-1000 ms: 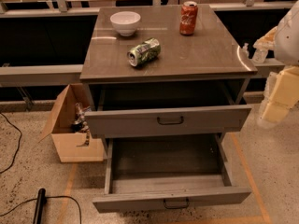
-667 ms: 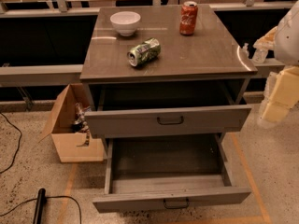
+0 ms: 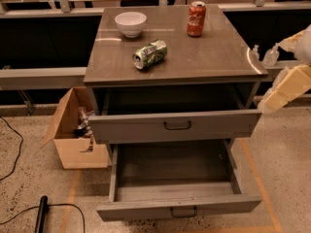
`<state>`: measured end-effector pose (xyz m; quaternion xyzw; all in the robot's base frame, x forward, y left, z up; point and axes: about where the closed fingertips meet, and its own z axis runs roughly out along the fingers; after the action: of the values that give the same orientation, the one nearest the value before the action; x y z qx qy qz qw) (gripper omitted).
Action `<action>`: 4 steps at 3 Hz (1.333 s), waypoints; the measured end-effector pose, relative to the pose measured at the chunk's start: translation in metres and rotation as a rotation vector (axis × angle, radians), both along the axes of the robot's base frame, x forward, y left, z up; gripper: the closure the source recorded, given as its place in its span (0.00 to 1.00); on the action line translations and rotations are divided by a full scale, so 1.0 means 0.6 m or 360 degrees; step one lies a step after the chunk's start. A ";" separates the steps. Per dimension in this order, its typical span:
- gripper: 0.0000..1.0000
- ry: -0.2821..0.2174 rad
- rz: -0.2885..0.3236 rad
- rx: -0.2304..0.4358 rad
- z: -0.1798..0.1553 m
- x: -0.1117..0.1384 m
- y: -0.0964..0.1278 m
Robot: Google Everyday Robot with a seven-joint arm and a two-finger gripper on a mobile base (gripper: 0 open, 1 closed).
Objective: Place coke can into middle drawer
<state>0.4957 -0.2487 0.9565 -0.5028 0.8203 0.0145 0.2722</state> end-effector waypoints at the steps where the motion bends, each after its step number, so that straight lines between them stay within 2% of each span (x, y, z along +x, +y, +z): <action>1: 0.00 -0.0195 -0.0135 0.0302 -0.010 0.089 -0.032; 2: 0.00 -0.0453 -0.0231 0.0502 0.005 0.215 -0.059; 3: 0.00 -0.0616 -0.0276 0.0634 0.011 0.344 -0.063; 4: 0.00 -0.0616 -0.0275 0.0634 0.011 0.344 -0.063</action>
Offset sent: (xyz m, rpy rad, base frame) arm 0.2232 -0.0625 0.0327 0.4645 -0.5200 -0.2218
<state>0.7020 -0.2865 0.9630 -0.3610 0.7740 0.0558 0.5172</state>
